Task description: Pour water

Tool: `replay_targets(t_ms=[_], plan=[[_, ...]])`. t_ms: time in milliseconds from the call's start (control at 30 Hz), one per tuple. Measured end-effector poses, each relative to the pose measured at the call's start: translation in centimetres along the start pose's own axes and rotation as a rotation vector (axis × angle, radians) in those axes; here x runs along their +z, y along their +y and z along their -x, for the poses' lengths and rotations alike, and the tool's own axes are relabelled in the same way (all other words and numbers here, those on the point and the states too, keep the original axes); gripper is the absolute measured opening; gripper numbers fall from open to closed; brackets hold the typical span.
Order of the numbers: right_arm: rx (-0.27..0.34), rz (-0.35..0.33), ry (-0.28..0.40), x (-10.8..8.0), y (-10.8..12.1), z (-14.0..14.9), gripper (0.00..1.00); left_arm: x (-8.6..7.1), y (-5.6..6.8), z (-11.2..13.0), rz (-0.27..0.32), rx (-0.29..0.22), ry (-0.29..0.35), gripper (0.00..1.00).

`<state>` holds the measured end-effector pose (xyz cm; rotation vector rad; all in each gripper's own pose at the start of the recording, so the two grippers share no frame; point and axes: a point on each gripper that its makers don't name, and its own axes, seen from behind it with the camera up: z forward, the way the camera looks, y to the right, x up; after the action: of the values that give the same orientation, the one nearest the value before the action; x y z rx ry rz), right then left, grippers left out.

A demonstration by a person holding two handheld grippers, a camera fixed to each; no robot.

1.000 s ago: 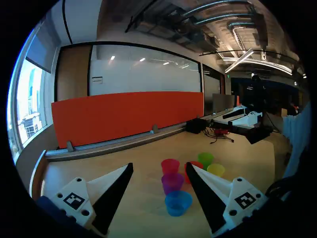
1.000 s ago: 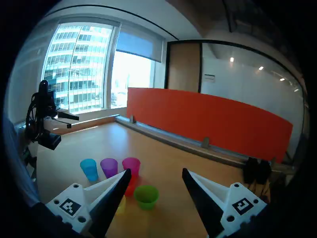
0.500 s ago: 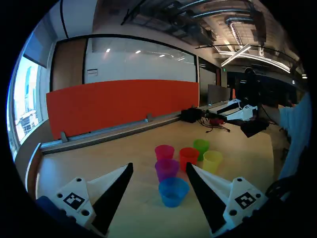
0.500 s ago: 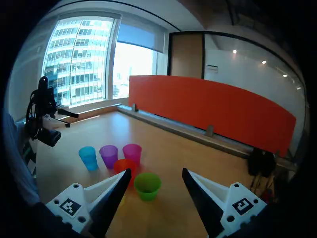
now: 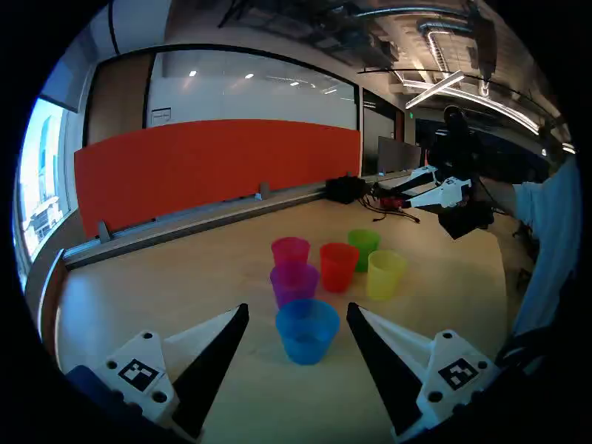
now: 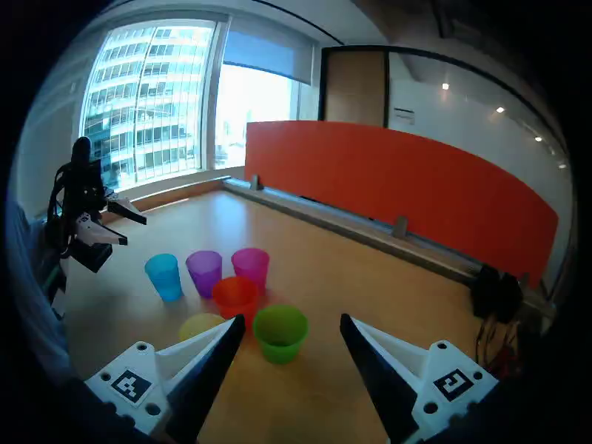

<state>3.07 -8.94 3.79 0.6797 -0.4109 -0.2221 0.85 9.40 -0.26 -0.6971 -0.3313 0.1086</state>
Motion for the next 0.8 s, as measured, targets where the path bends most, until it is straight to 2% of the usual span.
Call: replay_targets(t_ms=[400, 800], plan=[[-0.015, -0.013, -0.032, 0.8, -0.3, 0.9, 1.00, 1.3, 0.6, 3.2, 0.031, 0.002, -0.099, 0.99], [-0.025, -0.028, -0.063, 1.9, -0.3, 1.7, 1.00, 3.6, 1.0, 6.0, 0.078, 0.005, -0.211, 0.99]])
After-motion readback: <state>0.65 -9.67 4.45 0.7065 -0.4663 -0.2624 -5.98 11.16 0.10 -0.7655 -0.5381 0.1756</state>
